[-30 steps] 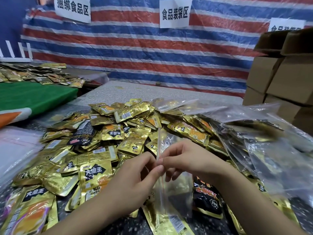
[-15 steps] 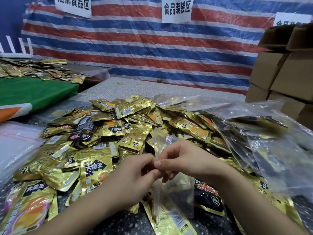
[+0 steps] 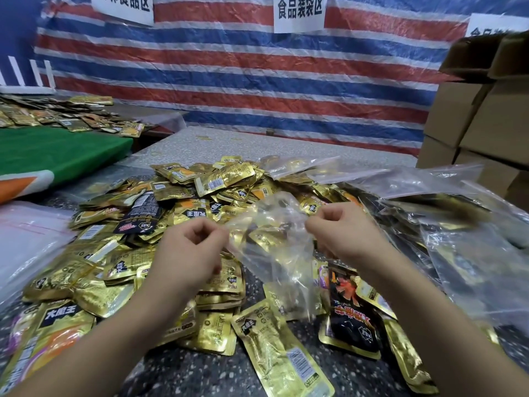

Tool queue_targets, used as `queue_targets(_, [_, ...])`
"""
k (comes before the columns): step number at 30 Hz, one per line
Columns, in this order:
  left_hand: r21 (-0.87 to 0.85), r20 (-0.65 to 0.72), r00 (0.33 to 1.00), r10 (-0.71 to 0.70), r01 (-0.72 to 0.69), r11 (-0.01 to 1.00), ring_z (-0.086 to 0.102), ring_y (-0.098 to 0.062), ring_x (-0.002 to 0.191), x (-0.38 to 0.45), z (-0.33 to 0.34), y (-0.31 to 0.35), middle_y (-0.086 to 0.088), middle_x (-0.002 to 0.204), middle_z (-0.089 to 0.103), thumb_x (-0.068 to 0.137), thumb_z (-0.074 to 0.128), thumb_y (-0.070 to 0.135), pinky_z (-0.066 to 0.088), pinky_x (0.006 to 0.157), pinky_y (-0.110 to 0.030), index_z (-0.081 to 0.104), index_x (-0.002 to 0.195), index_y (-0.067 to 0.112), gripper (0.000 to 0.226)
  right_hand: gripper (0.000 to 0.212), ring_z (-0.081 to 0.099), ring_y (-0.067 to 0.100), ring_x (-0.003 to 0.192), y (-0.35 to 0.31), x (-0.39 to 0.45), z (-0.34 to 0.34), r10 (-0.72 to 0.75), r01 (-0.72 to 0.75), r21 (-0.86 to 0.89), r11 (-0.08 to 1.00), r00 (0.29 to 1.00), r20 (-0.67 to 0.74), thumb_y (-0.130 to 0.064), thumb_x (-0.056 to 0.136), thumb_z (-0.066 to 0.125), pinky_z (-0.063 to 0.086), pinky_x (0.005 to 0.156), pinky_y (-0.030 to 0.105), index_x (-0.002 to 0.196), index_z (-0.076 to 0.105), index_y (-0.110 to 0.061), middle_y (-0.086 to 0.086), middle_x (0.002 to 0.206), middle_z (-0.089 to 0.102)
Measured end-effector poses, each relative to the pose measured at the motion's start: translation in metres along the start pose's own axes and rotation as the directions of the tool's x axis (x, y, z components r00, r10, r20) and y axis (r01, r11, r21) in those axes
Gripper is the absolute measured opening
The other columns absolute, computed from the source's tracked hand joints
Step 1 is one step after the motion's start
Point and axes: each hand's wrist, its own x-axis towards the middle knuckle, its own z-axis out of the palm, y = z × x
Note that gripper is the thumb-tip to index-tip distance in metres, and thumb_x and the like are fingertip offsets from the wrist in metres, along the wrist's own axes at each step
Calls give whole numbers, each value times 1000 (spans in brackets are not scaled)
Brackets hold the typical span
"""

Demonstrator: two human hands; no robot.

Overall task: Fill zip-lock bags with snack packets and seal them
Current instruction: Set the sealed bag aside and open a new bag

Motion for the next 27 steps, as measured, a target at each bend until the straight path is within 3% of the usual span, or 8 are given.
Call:
queue_targets(3, [76, -79, 996, 31, -25, 997, 53, -7, 42, 4, -4, -1, 0, 52, 61, 93, 63, 23, 43, 40, -23, 65, 71, 22, 22, 23, 34, 14, 43, 0, 2, -6, -1, -3, -59, 998, 998, -59, -14, 81, 59, 31, 42, 20, 60, 52, -8, 6, 52, 42])
queue_targets(7, [215, -72, 976, 206, -186, 959, 55, -14, 45, -4, 0, -2, -3, 67, 64, 91, 64, 28, 47, 42, -28, 50, 79, 31, 19, 21, 58, 12, 46, 0, 1, 0, 25, -25, -44, 999, 1000, 12, -13, 84, 55, 46, 47, 24, 66, 56, -2, 4, 53, 61])
queue_targets(10, [426, 83, 881, 466, -454, 782, 54, -13, 42, -13, 0, 0, 11, 67, 64, 96, 54, 40, 43, 34, -26, 52, 99, 39, 4, 23, 63, 12, 47, -2, -1, 6, 17, -17, 8, 1000, 999, 30, -10, 87, 52, 46, 44, 20, 66, 58, -3, 3, 52, 64])
queue_targets(12, [533, 190, 798, 572, -574, 622, 47, -3, 38, -18, 0, 4, 15, 65, 63, 100, 45, 48, 40, 35, -20, 57, 124, 37, 29, 27, 63, 13, 46, -2, -2, 8, 9, -11, 59, 998, 1000, 23, -9, 89, 51, 46, 43, 20, 63, 58, -3, 3, 50, 63])
queue_targets(15, [510, 343, 726, 596, -677, 531, 37, 15, 41, -27, 3, 11, 18, 60, 61, 97, 37, 61, 31, 44, -4, 56, 133, 31, 51, 27, 64, 15, 47, -2, -2, 14, 12, -14, 100, 995, 1000, 23, -6, 89, 51, 47, 45, 23, 64, 59, 3, 6, 50, 63])
queue_targets(20, [572, 456, 726, 514, -682, 456, 57, 1, 53, -32, 7, 1, 14, 65, 65, 91, 33, 67, 52, 52, -25, 70, 101, 31, 52, 33, 67, 20, 53, -8, -7, 21, 10, -36, 234, 972, 993, 114, -3, 91, 49, 52, 50, 23, 59, 60, -3, 11, 54, 65])
queue_targets(24, [643, 279, 797, 535, -569, 513, 51, 2, 54, -17, 1, -1, 16, 64, 57, 94, 51, 41, 37, 46, -16, 66, 78, 25, 27, 47, 69, 23, 61, -15, -5, 9, -47, -19, 380, 925, 985, 165, -21, 103, 46, 56, 54, 27, 62, 62, -5, 15, 67, 71])
queue_targets(27, [688, 154, 819, 553, -490, 535, 50, 4, 57, -6, -8, 3, 14, 68, 58, 89, 68, 24, 33, 47, -13, 66, 79, 22, 11, 39, 66, 19, 62, -4, 4, -16, -48, 42, 72, 996, 996, 82, -16, 101, 44, 56, 60, 31, 69, 64, -5, 9, 71, 72])
